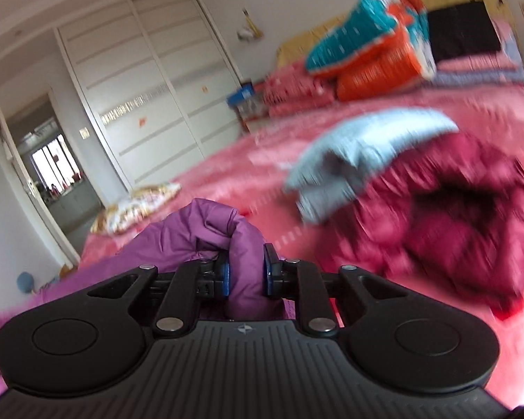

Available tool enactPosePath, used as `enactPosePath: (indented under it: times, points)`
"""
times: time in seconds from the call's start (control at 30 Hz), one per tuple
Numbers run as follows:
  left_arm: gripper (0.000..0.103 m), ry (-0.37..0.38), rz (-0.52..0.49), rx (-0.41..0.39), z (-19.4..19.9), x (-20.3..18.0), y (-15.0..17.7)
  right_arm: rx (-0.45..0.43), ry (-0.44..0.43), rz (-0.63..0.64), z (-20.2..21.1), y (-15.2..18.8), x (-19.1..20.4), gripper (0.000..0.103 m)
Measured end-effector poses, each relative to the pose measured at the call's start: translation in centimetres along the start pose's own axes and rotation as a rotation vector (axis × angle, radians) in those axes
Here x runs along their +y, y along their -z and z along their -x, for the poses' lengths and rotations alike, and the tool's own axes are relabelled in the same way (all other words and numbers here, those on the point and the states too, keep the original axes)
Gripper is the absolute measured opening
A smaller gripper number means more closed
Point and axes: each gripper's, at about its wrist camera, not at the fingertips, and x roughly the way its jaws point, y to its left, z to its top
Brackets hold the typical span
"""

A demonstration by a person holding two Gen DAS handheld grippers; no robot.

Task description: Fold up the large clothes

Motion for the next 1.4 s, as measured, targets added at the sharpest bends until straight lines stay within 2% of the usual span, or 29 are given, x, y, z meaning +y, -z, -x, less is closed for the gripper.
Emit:
enactPosePath:
  times: [0.27,0.4,0.5,0.6,0.77,0.93,1.0,1.03,1.07,1.1,1.13,1.23,1.4]
  points:
    - [0.028,0.039,0.03,-0.185,-3.3,2.2,-6.8,-0.088,-0.012,0.111,-9.4,-5.0,5.7,0.02]
    - [0.028,0.019,0.069,-0.254,-5.5,4.6,-9.9,-0.099,-0.018,0.177,-14.8,-5.9,8.5,0.02]
    - [0.028,-0.003,0.109,-0.299,-6.6,6.8,-11.9,-0.097,-0.017,0.228,-19.3,-5.9,10.7,0.02]
    - [0.028,-0.056,0.121,-0.34,-7.5,8.6,-13.3,-0.083,-0.02,0.265,-23.5,-5.5,12.1,0.02]
    - [0.028,-0.15,0.175,-0.357,-8.6,12.3,-14.3,-0.028,-0.009,0.317,-30.0,-3.5,14.0,0.021]
    - [0.031,-0.147,0.204,-0.364,-8.2,14.1,-14.9,0.033,0.008,0.329,-34.6,-1.6,14.4,0.025]
    - [0.033,-0.148,0.19,-0.366,-7.9,13.9,-15.1,0.066,0.017,0.294,-36.2,-1.4,13.6,0.032]
    - [0.037,-0.149,0.184,-0.368,-7.7,13.7,-15.2,0.073,0.025,0.284,-36.5,-1.3,13.7,0.044]
    - [0.039,-0.147,0.176,-0.369,-7.5,13.4,-15.3,0.072,0.036,0.278,-36.4,-1.3,13.6,0.068]
    - [0.047,-0.143,0.163,-0.373,-7.1,13.1,-15.4,0.065,0.039,0.27,-36.0,-1.3,13.8,0.08]
    - [0.053,-0.139,0.144,-0.381,-6.6,12.7,-15.6,0.06,0.035,0.261,-35.6,-1.3,13.8,0.099]
    - [0.061,-0.148,0.095,-0.415,-5.6,11.7,-15.7,0.062,0.022,0.202,-35.9,-2.6,13.6,0.101]
    - [0.064,-0.193,0.068,-0.461,-4.4,10.6,-15.7,0.012,-0.056,0.067,-33.2,-4.9,12.6,0.103]
